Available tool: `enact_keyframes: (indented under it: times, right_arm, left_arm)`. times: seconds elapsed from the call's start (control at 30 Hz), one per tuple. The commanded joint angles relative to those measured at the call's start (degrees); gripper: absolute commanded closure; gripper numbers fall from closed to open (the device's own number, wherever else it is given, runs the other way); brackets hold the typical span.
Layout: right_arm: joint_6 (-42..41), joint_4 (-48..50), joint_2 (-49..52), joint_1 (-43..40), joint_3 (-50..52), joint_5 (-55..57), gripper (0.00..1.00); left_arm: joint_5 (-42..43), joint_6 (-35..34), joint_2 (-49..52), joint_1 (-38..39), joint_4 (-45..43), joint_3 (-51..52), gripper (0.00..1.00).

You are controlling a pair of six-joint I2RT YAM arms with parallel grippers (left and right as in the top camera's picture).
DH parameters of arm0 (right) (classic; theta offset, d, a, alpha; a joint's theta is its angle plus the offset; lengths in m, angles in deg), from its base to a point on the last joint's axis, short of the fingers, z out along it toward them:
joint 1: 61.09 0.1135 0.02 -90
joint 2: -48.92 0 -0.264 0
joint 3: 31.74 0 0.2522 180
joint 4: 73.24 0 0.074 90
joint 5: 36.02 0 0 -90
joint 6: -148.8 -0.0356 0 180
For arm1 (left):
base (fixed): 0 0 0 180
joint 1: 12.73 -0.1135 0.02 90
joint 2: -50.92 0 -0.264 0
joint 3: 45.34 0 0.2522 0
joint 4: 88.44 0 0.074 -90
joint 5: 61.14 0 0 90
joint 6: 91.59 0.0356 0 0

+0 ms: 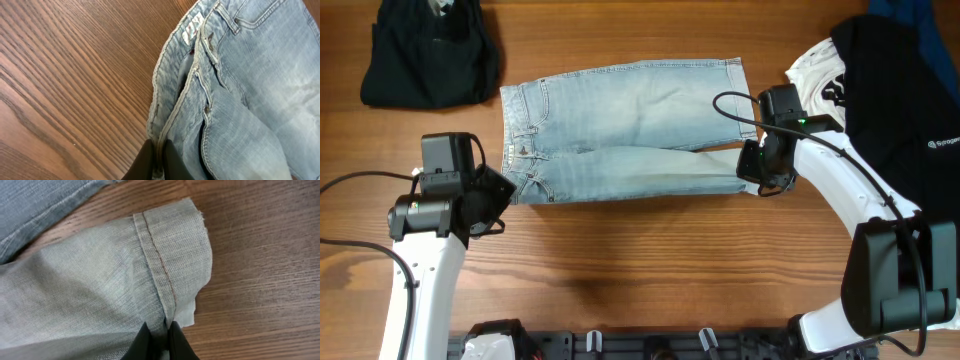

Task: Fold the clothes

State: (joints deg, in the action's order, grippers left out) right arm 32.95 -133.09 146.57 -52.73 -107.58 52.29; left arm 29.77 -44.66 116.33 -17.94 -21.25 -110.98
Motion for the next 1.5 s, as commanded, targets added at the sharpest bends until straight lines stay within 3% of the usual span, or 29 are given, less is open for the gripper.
enact_keyframes:
  times: [0.0,0.17,0.3,0.5,0.7,0.97,1.0,1.03,1.07,1.17,1.3,1.4,1.47]
  right_arm:
    - [0.0,-2.5,-5.1,-2.7,-3.1,5.8,0.96]
    - [4.7,-13.2,-24.2,-6.0,-7.9,4.7,0.96]
    - [6.3,-15.0,-30.6,-6.0,-8.0,4.7,0.96]
    - [11.5,4.0,-17.9,-6.0,-8.0,-0.5,0.96]
    - [13.9,16.2,-0.5,-5.9,-8.0,-6.9,0.96]
    - [15.3,46.6,12.9,2.6,-8.0,-8.7,0.96]
    - [15.3,50.4,14.7,3.8,-8.0,-8.7,0.81]
    - [15.2,53.8,16.0,4.8,-8.0,-8.7,0.20]
    - [15.0,55.7,16.4,5.3,-8.0,-8.7,0.00]
    - [12.3,55.0,14.3,4.6,-8.2,-8.7,0.00]
    - [14.4,43.7,7.8,2.4,-8.2,-8.7,0.00]
    - [14.2,32.0,8.2,2.7,-8.0,-10.5,0.00]
    - [13.1,28.4,9.3,3.3,-6.9,-10.5,0.09]
  left_arm:
    - [-4.3,4.1,-0.6,-0.4,3.1,-5.4,0.96]
    - [-5.1,5.4,-0.6,-0.4,19.6,-20.6,0.96]
    - [-7.0,5.3,-0.9,-0.4,27.8,-22.5,0.96]
    - [-9.4,2.4,3.4,-0.4,23.8,-21.8,0.96]
    - [-9.6,2.1,17.0,-0.4,17.0,-20.9,0.96]
    - [-14.8,1.9,31.1,-2.2,0.0,-20.9,0.96]
    - [-15.0,1.9,32.0,-2.7,-2.8,-20.9,0.81]
    - [-14.9,1.9,32.7,-3.0,-5.4,-20.9,0.44]
    - [-14.9,2.2,32.8,-3.1,-6.8,-20.9,0.00]
    - [-14.6,6.3,32.0,-3.1,-6.9,-22.1,0.00]
    - [-9.1,9.1,29.3,-3.0,9.6,-32.1,0.00]
    - [-4.5,11.4,28.7,-2.5,16.8,-33.1,0.02]
    - [-4.6,11.4,29.7,-2.0,19.7,-33.1,0.09]
